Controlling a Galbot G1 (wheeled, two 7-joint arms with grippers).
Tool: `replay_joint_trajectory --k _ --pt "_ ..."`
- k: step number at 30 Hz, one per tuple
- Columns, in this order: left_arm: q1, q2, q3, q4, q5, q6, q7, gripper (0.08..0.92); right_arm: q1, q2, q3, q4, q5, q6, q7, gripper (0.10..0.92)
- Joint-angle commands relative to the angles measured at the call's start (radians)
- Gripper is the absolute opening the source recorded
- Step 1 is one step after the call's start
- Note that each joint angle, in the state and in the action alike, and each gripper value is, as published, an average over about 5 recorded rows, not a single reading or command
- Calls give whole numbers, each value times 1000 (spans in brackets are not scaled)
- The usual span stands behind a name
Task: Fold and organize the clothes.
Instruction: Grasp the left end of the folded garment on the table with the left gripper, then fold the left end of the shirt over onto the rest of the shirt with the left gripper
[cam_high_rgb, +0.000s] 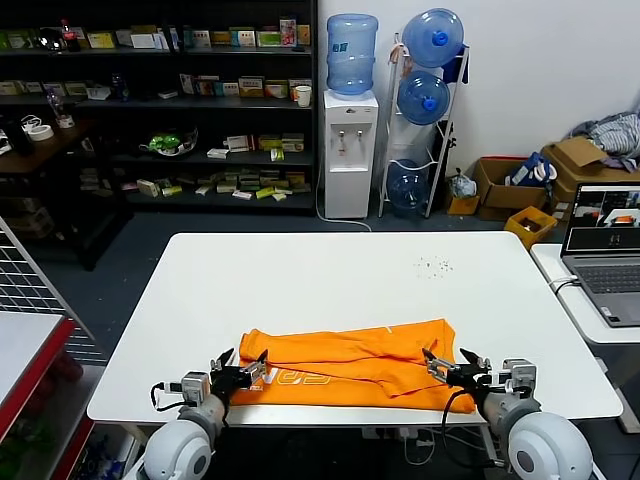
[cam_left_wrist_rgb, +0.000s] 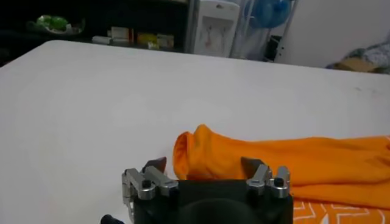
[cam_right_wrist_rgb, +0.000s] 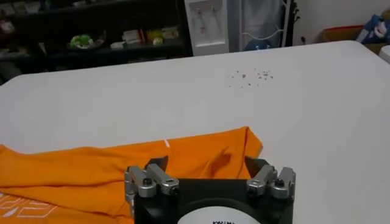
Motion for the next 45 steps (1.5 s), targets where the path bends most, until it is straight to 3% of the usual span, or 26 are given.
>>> replay_joint_trajectory --k 1,18,24,33,40,45 --pt "16 -33 -2 46 35 -24 4 801 -14 5 8 3 -4 2 -4 823" --pt "19 -59 3 38 53 -43 -11 325 -16 10 6 -2 -5 7 -2 823" --pt "30 -40 -4 -43 40 -36 -39 161 -15 13 4 -9 -14 12 -3 823" --pt "100 166 -128 -158 -66 -12 -57 129 -16 15 7 -6 -24 21 -5 823" --pt "165 357 -300 -99 -123 -22 -29 129 2 25 -17 -10 -37 23 -5 823" --pt "187 454 -353 -17 -110 -52 -15 129 14 32 -32 -20 -45 29 -7 823"
